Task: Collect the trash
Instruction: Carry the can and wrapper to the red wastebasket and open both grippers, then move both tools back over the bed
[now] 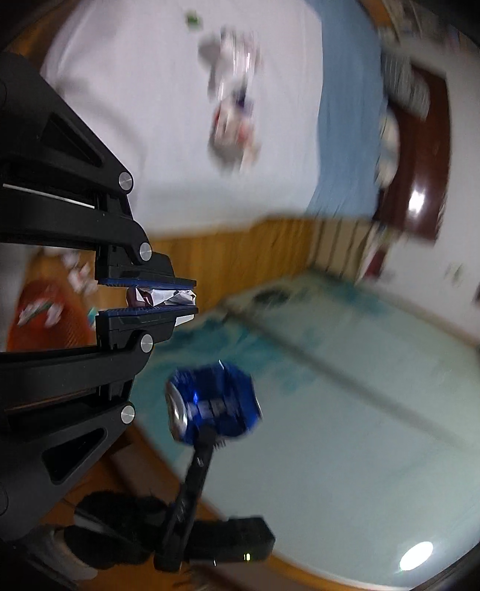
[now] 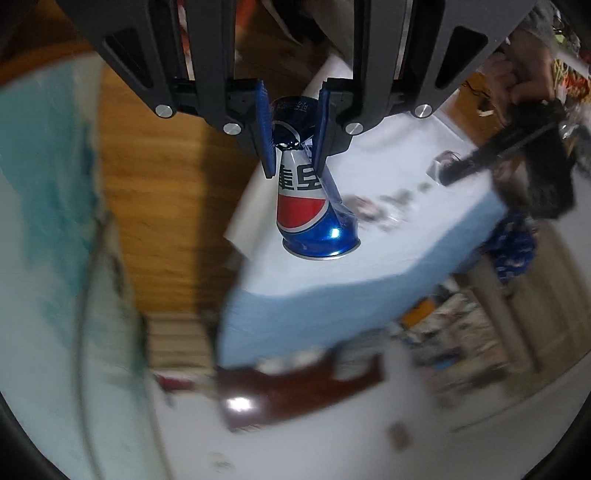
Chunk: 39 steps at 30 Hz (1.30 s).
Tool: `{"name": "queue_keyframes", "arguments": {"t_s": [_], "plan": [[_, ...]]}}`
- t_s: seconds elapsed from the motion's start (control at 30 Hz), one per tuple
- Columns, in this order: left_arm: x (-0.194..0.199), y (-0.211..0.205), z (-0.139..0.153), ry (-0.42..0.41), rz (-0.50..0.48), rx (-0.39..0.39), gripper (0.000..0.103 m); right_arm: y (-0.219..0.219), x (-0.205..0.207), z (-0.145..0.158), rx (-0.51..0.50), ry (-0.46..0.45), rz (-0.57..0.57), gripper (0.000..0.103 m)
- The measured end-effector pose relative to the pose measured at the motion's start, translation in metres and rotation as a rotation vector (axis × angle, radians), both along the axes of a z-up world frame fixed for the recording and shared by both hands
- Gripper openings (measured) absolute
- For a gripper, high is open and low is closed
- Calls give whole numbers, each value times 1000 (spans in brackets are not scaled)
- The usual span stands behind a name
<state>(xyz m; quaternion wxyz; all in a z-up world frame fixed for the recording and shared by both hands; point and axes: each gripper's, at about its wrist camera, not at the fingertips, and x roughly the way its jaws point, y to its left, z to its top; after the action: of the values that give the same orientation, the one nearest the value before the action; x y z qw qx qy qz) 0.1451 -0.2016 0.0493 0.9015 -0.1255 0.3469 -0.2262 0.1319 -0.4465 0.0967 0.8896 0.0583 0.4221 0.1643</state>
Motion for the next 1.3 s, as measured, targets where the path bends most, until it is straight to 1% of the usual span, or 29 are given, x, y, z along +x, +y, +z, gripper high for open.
{"name": "queue_keyframes", "arguments": {"t_s": [0.03, 0.1, 0.13, 0.17, 0.2, 0.23, 0.27, 0.3, 0.4, 0.47, 0.5, 0.57, 0.63, 0.73, 0.77, 0.8, 0.83, 0.87, 0.9, 0.93, 0.97, 1.1, 1.17, 1.23, 1.3], "plan": [[5, -21, -5, 18, -38, 15, 8, -28, -8, -15, -16, 41, -47, 21], [14, -77, -26, 83, -133, 66, 8, -77, -25, -46, -26, 122, -130, 21], [17, -98, -37, 118, -183, 79, 8, -91, -31, -60, -30, 156, -154, 21], [20, -120, -49, 154, -237, 93, 8, -113, -41, -82, -27, 210, -196, 21], [25, -148, -68, 213, -303, 123, 8, -133, -53, -105, -31, 258, -238, 21], [28, -164, -83, 262, -332, 139, 8, -143, -62, -124, -42, 296, -260, 21], [31, -183, -103, 328, -365, 154, 8, -161, -75, -150, -38, 359, -298, 21], [32, -196, -119, 372, -381, 168, 8, -180, -89, -177, -7, 425, -340, 21], [28, -244, -175, 507, -443, 254, 8, -209, -120, -239, 11, 556, -416, 21], [24, -263, -198, 557, -481, 311, 8, -218, -133, -266, 34, 613, -440, 21], [21, -272, -205, 565, -496, 334, 8, -223, -136, -277, 58, 632, -453, 21], [17, -284, -214, 579, -525, 374, 8, -211, -136, -291, 62, 654, -464, 21], [12, -289, -225, 607, -543, 411, 8, -205, -137, -297, 72, 659, -462, 21], [9, -290, -237, 648, -553, 453, 8, -203, -136, -309, 70, 673, -466, 25], [11, -288, -239, 662, -542, 455, 10, -202, -136, -308, 54, 677, -467, 42], [14, -286, -241, 680, -527, 452, 12, -197, -129, -310, 40, 675, -472, 67], [20, -284, -244, 691, -515, 447, 20, -196, -128, -309, 19, 657, -481, 75], [20, -282, -244, 697, -502, 438, 31, -195, -127, -308, -3, 644, -483, 75], [22, -279, -243, 696, -487, 431, 35, -193, -127, -307, -20, 637, -478, 73], [22, -279, -242, 691, -479, 428, 44, -192, -126, -307, -26, 632, -479, 73], [21, -279, -239, 684, -475, 420, 46, -192, -126, -307, -23, 629, -481, 73], [19, -276, -232, 669, -466, 396, 48, -192, -121, -299, -17, 608, -492, 73], [20, -271, -227, 652, -453, 372, 48, -190, -116, -294, -8, 601, -494, 73], [22, -263, -216, 624, -430, 336, 48, -188, -111, -287, -3, 589, -495, 73], [26, -251, -199, 572, -393, 278, 48, -181, -102, -274, 2, 564, -485, 73]]}}
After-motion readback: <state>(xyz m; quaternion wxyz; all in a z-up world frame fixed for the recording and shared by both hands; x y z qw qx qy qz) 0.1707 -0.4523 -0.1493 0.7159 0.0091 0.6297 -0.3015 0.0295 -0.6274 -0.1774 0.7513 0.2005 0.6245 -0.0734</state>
